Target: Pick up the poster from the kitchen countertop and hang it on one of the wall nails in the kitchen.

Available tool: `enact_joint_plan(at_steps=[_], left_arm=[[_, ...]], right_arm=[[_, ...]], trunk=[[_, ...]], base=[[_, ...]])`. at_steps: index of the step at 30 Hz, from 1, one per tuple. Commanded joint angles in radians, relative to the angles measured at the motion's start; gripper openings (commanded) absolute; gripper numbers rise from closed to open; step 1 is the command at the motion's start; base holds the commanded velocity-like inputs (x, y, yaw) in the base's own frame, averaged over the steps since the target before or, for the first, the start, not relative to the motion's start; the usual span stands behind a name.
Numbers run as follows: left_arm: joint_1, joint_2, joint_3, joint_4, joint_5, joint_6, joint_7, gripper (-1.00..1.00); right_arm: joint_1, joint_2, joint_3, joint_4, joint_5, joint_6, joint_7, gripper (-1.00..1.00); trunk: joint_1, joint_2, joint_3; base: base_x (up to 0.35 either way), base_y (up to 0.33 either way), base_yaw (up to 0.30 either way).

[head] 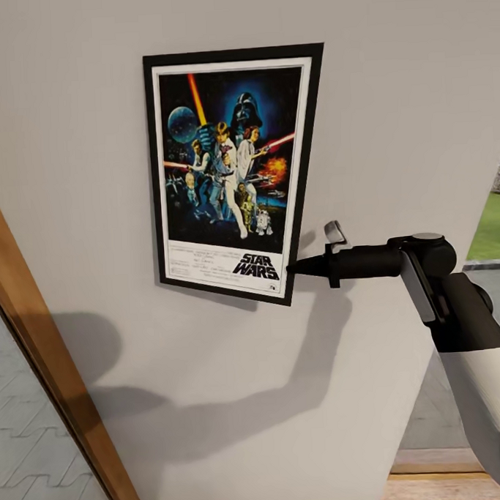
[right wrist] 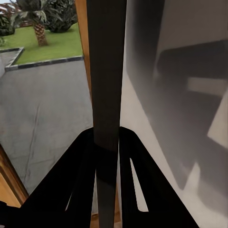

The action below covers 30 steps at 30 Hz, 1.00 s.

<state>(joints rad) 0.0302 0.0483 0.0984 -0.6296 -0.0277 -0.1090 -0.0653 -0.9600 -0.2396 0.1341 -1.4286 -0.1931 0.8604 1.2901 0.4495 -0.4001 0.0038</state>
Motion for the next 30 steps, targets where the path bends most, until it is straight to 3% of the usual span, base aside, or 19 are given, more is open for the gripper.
enact_joint_plan(at_steps=[1, 30], left_arm=[[0.001, -0.001, 0.005, -0.001, -0.003, -0.001, -0.007, 1.0], [0.001, -0.001, 0.005, -0.001, -0.003, -0.001, -0.007, 1.0]], right_arm=[[0.0, -0.001, 0.002, 0.011, 0.037, -0.006, 0.0, -1.0], [0.0, -0.001, 0.004, 0.011, 0.041, -0.006, 0.0, -1.0]], trunk=[[0.001, 0.0, 0.0], [0.001, 0.0, 0.0]], base=[[0.0, 0.0, 0.0], [0.0, 0.0, 0.0]])
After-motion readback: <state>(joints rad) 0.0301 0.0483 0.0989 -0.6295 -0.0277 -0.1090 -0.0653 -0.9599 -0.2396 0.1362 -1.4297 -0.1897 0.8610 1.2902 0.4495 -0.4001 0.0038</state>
